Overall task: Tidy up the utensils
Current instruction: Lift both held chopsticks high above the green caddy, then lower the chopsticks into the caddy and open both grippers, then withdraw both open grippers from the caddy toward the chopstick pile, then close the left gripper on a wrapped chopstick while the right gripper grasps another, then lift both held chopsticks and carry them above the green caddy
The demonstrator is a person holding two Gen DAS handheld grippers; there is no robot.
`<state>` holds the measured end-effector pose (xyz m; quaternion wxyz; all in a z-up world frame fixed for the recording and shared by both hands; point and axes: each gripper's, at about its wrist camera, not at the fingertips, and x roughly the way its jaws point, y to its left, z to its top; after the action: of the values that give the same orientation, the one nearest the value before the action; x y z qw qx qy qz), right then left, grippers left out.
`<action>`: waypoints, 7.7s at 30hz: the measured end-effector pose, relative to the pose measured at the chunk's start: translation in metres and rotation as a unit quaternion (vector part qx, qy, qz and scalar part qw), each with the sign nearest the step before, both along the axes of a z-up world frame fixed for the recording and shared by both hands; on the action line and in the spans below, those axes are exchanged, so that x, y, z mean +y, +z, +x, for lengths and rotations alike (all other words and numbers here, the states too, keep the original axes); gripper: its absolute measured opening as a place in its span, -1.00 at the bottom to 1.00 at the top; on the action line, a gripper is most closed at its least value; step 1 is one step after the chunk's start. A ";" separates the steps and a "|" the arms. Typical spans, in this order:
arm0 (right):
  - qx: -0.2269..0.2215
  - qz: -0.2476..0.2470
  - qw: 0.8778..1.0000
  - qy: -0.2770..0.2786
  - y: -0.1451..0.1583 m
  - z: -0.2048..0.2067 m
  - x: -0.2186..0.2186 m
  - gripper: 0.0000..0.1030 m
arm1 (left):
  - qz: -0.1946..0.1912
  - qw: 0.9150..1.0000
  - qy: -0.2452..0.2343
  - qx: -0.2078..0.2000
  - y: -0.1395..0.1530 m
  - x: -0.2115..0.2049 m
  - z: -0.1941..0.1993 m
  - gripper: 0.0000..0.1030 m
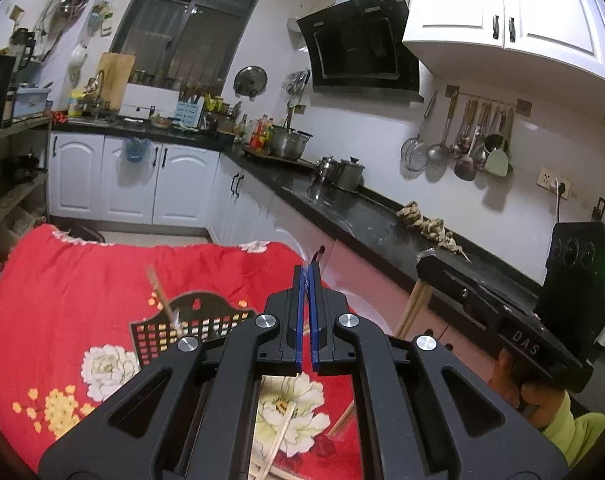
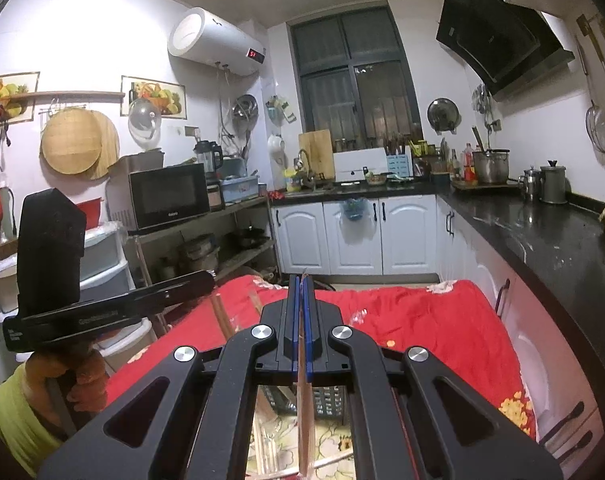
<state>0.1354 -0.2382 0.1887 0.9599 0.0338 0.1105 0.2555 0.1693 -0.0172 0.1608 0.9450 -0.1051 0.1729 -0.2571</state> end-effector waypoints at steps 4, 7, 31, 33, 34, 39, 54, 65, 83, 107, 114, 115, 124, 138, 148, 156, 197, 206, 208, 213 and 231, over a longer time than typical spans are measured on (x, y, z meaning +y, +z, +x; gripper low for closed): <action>-0.008 0.001 1.000 0.001 0.008 0.004 0.002 -0.96 | -0.003 1.000 0.001 -0.012 0.011 -0.003 0.005 -0.99; -0.017 0.001 1.000 0.002 0.016 0.007 0.005 -0.96 | -0.005 1.000 0.005 -0.019 0.019 -0.003 0.008 -0.99; -0.083 -0.004 0.997 -0.011 0.051 0.057 0.030 -0.96 | -0.008 0.997 0.064 -0.035 0.049 0.012 0.055 -0.99; -0.087 -0.009 0.996 -0.010 0.050 0.062 0.034 -0.96 | -0.006 0.997 0.067 -0.032 0.045 0.013 0.058 -0.99; -0.090 -0.011 0.996 -0.011 0.050 0.065 0.036 -0.96 | -0.004 0.997 0.067 -0.031 0.043 0.012 0.059 -0.99; -0.094 -0.015 0.995 -0.022 0.043 0.080 0.047 -0.96 | 0.004 0.997 0.072 -0.017 0.029 0.010 0.068 -0.99; 0.001 -0.037 0.997 -0.067 -0.014 0.131 0.064 -0.35 | 0.032 0.995 0.087 0.027 -0.024 0.010 0.096 -0.98; 0.048 -0.037 0.994 -0.093 -0.030 0.122 0.034 0.04 | 0.040 0.991 0.119 0.053 -0.036 0.027 0.089 0.47; 0.063 -0.051 0.994 -0.070 -0.040 0.063 0.004 0.42 | 0.006 0.990 0.138 0.029 -0.026 0.062 0.026 0.79; 0.101 -0.069 0.992 -0.041 -0.089 0.019 0.004 0.46 | 0.008 0.988 0.131 0.085 -0.087 0.059 -0.013 0.79; 0.118 -0.078 0.989 -0.038 -0.107 0.017 0.005 0.46 | 0.014 0.986 0.120 0.118 -0.111 0.051 -0.016 0.79; 0.121 -0.078 0.989 -0.038 -0.108 0.016 0.005 0.45 | 0.015 0.985 0.120 0.121 -0.114 0.051 -0.016 0.79; 0.145 -0.086 0.985 -0.030 -0.131 0.017 0.008 0.45 | 0.017 0.979 0.133 0.155 -0.139 0.059 -0.018 0.79; 0.182 -0.107 0.977 -0.016 -0.163 0.022 0.016 0.45 | 0.037 0.966 0.136 0.215 -0.179 0.071 -0.020 0.79; 0.210 -0.124 0.970 -0.007 -0.180 0.034 0.022 0.38 | 0.031 0.960 0.127 0.248 -0.199 0.073 -0.024 0.31; 0.248 -0.128 0.960 -0.009 -0.198 0.049 0.020 0.25 | -0.003 0.949 0.105 0.296 -0.221 0.075 -0.018 0.02; 0.271 -0.017 0.961 -0.049 -0.185 0.092 -0.009 -0.89 | -0.017 0.960 0.103 0.261 -0.212 0.087 -0.002 -0.87; 0.175 -0.026 0.984 -0.017 -0.133 0.046 0.002 -0.90 | 0.007 0.972 0.088 0.217 -0.175 0.070 -0.006 -0.90; 0.155 -0.025 0.988 -0.008 -0.124 0.036 0.004 -0.90 | 0.013 0.974 0.084 0.211 -0.169 0.065 -0.007 -0.90; 0.119 -0.029 0.992 0.003 -0.107 0.018 0.008 -0.91 | 0.022 0.976 0.076 0.202 -0.161 0.055 -0.007 -0.91; 0.070 -0.042 0.997 0.011 -0.085 -0.004 0.015 -0.91 | 0.040 0.983 0.052 0.171 -0.135 0.034 -0.014 -0.93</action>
<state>0.1310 -0.2228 0.1039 0.9476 0.0105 0.1882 0.2580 0.1552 0.0172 0.0262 0.9169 -0.1189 0.3365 -0.1786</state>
